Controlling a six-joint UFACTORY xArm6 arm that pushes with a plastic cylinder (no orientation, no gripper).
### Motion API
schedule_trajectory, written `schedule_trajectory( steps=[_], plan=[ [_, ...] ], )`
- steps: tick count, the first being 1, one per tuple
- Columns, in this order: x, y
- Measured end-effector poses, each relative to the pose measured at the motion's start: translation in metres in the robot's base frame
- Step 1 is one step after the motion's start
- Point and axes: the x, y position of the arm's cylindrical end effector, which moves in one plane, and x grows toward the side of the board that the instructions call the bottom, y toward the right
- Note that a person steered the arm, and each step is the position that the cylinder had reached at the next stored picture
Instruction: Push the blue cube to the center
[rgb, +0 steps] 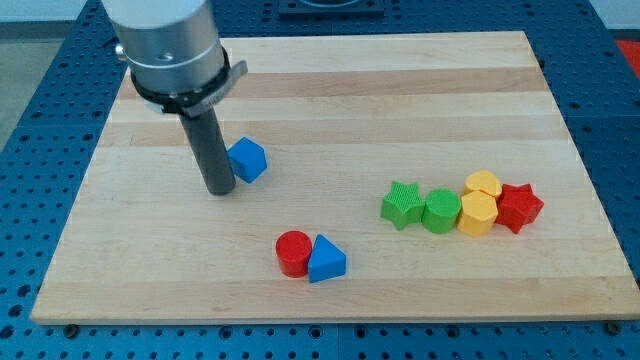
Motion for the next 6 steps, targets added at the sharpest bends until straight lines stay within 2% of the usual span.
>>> schedule_trajectory(
  steps=[1, 2, 3, 4, 5, 6],
  plan=[
    [-0.056, 0.022],
    [-0.111, 0.094],
    [-0.122, 0.081],
    [-0.095, 0.006],
    [-0.049, -0.018],
    [-0.04, 0.015]
  ],
)
